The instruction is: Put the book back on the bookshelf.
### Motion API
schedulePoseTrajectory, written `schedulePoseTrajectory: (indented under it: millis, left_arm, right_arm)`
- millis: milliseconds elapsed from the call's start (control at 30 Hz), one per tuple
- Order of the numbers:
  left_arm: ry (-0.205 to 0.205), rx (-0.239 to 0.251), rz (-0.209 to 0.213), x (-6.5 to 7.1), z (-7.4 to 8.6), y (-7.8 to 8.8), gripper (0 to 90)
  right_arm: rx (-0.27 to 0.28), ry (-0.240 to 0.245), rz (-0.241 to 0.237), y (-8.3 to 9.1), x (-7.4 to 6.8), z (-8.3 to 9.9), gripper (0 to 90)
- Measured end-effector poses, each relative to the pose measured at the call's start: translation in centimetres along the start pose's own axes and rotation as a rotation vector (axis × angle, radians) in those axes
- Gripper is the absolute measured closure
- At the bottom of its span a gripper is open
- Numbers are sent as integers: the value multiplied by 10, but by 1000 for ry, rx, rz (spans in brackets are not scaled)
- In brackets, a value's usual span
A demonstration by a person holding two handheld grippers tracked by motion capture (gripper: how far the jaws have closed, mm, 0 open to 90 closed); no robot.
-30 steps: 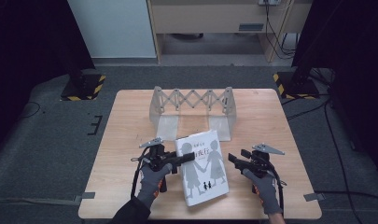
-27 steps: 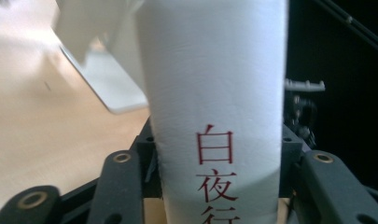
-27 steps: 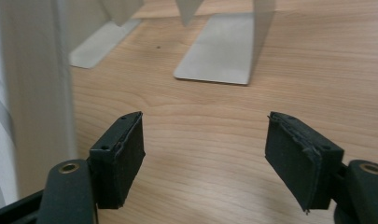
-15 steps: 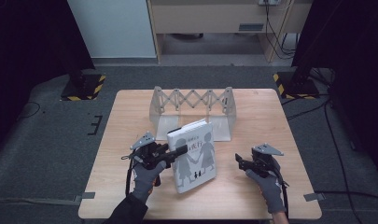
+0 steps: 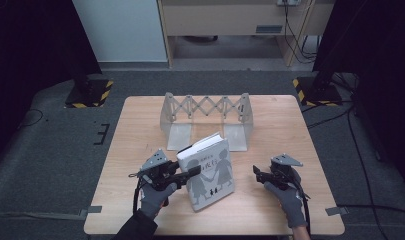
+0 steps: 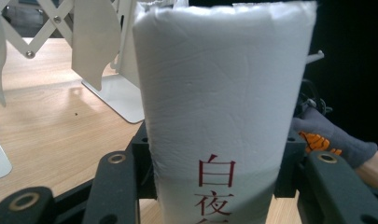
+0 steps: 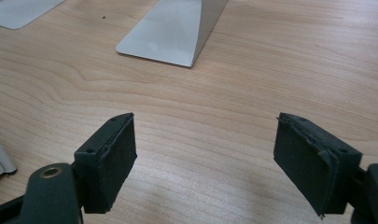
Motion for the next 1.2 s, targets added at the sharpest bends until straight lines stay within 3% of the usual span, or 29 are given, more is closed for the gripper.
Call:
schedulePoseTrajectory:
  millis: [367,733,1200]
  left_arm:
    - [-83,-2,4,10,3,-2,480]
    - [-132,-17,22,27,7,-4,487]
    - [-119,6,1,37,-3,-15,453]
  right_arm:
    - [-25,14,10,-3,2,3,205]
    - [-55,28,6,-7,1,7,186]
    - [-130,51,-4,-14,-2,13,147]
Point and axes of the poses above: each handheld gripper's, and its own axes: y roughly backward along the jaws, z roughly out of its underside, x roughly to its right, the point moved 3 cm from there along -y, roughly forward along the jaws, and after that the axes turned 8 degrees about y, right-handed, at the moved point
